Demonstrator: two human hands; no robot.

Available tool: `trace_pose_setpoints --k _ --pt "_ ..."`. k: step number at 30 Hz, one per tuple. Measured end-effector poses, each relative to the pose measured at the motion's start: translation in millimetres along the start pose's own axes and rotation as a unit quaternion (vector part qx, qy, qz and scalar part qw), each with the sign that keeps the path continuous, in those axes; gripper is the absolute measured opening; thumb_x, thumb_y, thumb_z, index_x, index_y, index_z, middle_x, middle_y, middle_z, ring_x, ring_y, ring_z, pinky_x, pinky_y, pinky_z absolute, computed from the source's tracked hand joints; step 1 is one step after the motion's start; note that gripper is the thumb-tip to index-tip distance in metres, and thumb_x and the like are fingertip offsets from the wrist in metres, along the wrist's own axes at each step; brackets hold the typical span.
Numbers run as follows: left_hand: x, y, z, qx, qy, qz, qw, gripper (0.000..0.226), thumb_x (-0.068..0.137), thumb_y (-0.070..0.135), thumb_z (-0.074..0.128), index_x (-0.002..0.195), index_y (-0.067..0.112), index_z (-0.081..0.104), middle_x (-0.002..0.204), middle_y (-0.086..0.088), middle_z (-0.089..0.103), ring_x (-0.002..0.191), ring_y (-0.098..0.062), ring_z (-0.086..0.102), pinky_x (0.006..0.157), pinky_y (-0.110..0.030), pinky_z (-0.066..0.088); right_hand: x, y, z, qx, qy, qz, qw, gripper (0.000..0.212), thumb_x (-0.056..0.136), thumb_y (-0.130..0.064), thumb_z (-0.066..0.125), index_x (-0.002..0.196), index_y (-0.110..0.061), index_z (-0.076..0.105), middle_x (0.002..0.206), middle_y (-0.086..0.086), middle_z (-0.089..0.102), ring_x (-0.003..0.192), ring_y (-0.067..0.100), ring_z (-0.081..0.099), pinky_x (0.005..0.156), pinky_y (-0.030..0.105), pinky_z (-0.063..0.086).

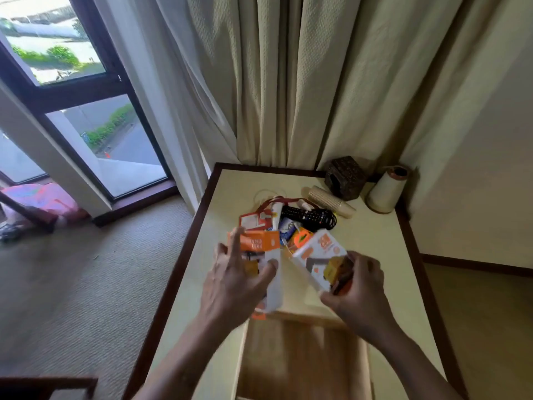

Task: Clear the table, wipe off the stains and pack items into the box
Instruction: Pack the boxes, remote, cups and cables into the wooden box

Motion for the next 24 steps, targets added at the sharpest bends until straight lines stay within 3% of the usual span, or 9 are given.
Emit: trace_pose_setpoints --k 3,6,10,13,15,18,21,24 --pt "-57 -1 27 0.036 -0.017 0.001 0.999 0.074 0.084 0.066 0.065 0.141 0.042 0.024 0.104 0.007 0.044 0.069 -0.014 0.064 0.062 -0.039 0.059 -56 30 2 -0.019 -0.040 0.023 0.999 0.088 0.060 -0.054 0.079 0.133 -0.032 0.036 0.122 -0.007 0.036 0.121 0.021 0.043 0.082 0.040 0.048" --pt "-90 -11 58 0.118 -0.028 -0.028 0.992 0.077 0.082 0.071 0.060 0.141 0.039 0.022 0.107 0.004 0.043 0.075 -0.017 0.058 0.061 -0.033 0.046 -98 50 4 0.036 -0.045 0.068 0.996 0.092 0.052 -0.079 0.074 0.123 -0.033 0.039 0.113 -0.010 0.042 0.106 0.015 0.050 0.082 0.034 0.046" --pt "-103 -32 96 0.241 -0.073 -0.043 0.967 0.083 0.082 0.079 0.048 0.148 0.032 0.025 0.124 -0.006 0.050 0.108 -0.028 0.060 0.076 -0.039 0.052 -123 67 13 0.102 -0.019 0.085 0.991 0.080 0.066 -0.043 0.087 0.128 -0.023 0.040 0.120 -0.002 0.053 0.099 0.015 0.060 0.080 0.029 0.049" --pt "-103 -41 118 0.302 -0.113 -0.023 0.946 0.075 0.084 0.071 0.049 0.143 0.028 0.032 0.126 -0.013 0.055 0.112 -0.032 0.058 0.083 -0.041 0.053 -126 65 13 0.139 0.002 0.079 0.987 0.072 0.069 -0.040 0.085 0.122 -0.031 0.037 0.114 -0.008 0.058 0.093 0.003 0.063 0.070 0.020 0.052" --pt "-99 -44 129 0.352 -0.129 -0.013 0.927 0.069 0.085 0.062 0.054 0.139 0.023 0.036 0.119 -0.015 0.059 0.109 -0.034 0.059 0.085 -0.040 0.053 -127 64 12 0.127 0.015 0.072 0.989 0.075 0.064 -0.049 0.081 0.122 -0.032 0.036 0.113 -0.008 0.057 0.095 0.009 0.063 0.071 0.026 0.057" --pt "-94 -46 150 0.450 -0.160 0.022 0.878 0.062 0.090 0.059 0.051 0.136 0.019 0.041 0.111 -0.016 0.064 0.099 -0.032 0.063 0.077 -0.037 0.048 -129 64 13 0.107 0.012 0.076 0.991 0.079 0.061 -0.055 0.076 0.124 -0.031 0.035 0.114 -0.006 0.054 0.100 0.017 0.061 0.078 0.038 0.059" --pt "-92 -48 166 0.546 -0.211 0.080 0.807 0.062 0.095 0.066 0.044 0.133 0.018 0.048 0.105 -0.011 0.065 0.094 -0.028 0.057 0.068 -0.035 0.037 -129 63 14 0.098 0.009 0.079 0.992 0.081 0.060 -0.056 0.075 0.125 -0.028 0.035 0.115 -0.005 0.052 0.104 0.020 0.059 0.079 0.041 0.060" --pt "-85 -52 177 0.624 -0.233 0.140 0.733 0.063 0.102 0.066 0.031 0.131 0.019 0.060 0.115 -0.012 0.062 0.105 -0.032 0.045 0.085 -0.044 0.038 -127 61 16 0.083 0.005 0.083 0.993 0.085 0.059 -0.057 0.074 0.128 -0.027 0.036 0.117 -0.004 0.052 0.106 0.020 0.058 0.081 0.040 0.060"
Point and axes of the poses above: each hand's wrist, its own x-axis towards the middle knuckle, its own z-axis out of the palm, y = z × x, the point moved 8 cm from there along x, towards the middle knuckle
